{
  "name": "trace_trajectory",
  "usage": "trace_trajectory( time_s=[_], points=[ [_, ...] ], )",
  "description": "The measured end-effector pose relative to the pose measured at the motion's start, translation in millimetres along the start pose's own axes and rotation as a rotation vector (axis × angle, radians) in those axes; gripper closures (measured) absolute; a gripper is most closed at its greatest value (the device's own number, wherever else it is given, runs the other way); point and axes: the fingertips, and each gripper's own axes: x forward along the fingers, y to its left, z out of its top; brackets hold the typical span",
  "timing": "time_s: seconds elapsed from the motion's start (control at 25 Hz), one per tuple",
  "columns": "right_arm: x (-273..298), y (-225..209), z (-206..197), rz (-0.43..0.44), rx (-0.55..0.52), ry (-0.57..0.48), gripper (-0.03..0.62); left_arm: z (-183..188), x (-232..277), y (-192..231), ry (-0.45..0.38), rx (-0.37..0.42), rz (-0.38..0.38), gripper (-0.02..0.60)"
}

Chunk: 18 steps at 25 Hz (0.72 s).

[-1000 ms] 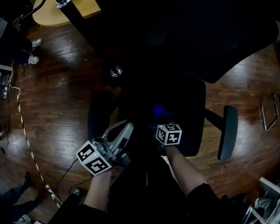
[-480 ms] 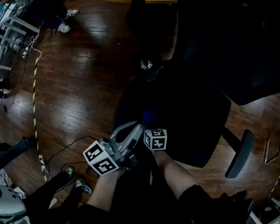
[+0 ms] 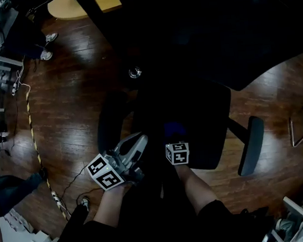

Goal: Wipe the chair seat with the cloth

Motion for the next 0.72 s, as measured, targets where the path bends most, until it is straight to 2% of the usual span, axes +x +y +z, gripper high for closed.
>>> trace_trajectory(
  time_s=[0.2, 0.4, 0.6, 0.72],
  points=[
    [-62.3, -101.8, -15.0, -0.172, 0.086, -0.05, 0.528, -23.7, 41.0, -17.3, 0.082, 0.002, -0.089, 0.594],
    [-136.7, -188.9, -21.5, -0.315, 0.254, -0.123, 0.528, -37.3, 68.7, -34.4, 0.129, -0.008, -0.144, 0.594],
    [-149.5, -207.4, -30.4, -0.31, 0.224, -0.122, 0.528, -52.2, 82.8, -34.2, 0.165, -0.014, -0.166, 0.594],
    [-147.3, -208.2, -28.6, -0.312, 0.224, -0.117, 0.528, -46.5, 83.1, -30.8, 0.156, -0.018, -0.164, 0.594]
  ],
)
